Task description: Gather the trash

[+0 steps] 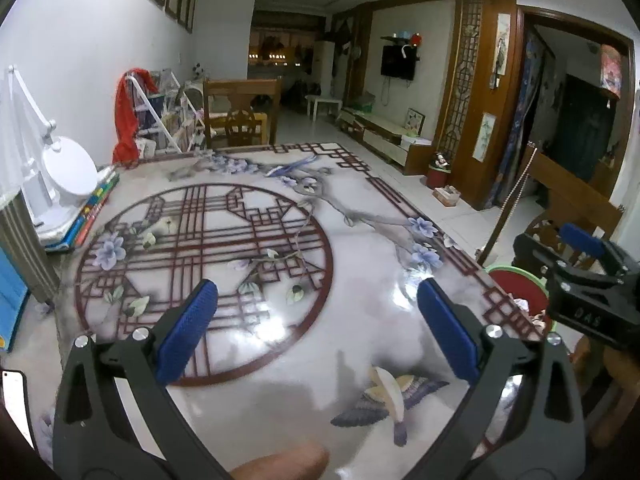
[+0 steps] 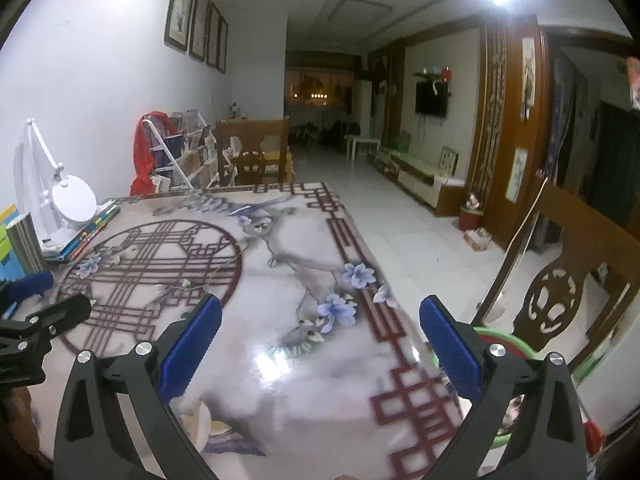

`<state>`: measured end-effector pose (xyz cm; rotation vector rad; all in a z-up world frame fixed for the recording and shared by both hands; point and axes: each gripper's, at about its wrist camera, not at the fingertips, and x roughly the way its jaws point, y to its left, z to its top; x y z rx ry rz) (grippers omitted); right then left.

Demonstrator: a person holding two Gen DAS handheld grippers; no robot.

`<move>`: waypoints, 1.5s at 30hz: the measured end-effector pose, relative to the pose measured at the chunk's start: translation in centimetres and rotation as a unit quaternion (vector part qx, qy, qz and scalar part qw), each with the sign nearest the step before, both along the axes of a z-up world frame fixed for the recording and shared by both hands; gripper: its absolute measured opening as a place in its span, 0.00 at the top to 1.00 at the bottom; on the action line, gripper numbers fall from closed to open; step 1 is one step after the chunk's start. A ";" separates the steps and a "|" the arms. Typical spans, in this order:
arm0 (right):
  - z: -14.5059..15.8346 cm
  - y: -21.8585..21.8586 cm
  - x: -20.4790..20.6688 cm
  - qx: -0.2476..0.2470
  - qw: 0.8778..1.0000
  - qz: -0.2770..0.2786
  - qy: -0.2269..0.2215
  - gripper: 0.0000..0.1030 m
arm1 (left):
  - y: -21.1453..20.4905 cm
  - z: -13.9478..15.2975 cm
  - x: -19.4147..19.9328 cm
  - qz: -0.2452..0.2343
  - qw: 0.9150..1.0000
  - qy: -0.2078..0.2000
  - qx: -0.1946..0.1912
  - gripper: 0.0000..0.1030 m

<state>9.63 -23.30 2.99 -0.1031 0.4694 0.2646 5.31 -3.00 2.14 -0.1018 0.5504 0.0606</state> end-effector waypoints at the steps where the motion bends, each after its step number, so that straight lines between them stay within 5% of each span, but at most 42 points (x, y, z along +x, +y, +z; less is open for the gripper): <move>1: 0.0 0.0 -0.2 -0.003 1.000 0.002 -0.006 0.07 | -0.1 -0.1 0.1 0.001 1.000 0.000 0.002 0.05; 45: -2.1 -0.7 0.4 0.019 0.999 0.022 0.016 0.07 | -2.1 -0.6 0.2 0.001 1.000 -0.013 0.017 0.05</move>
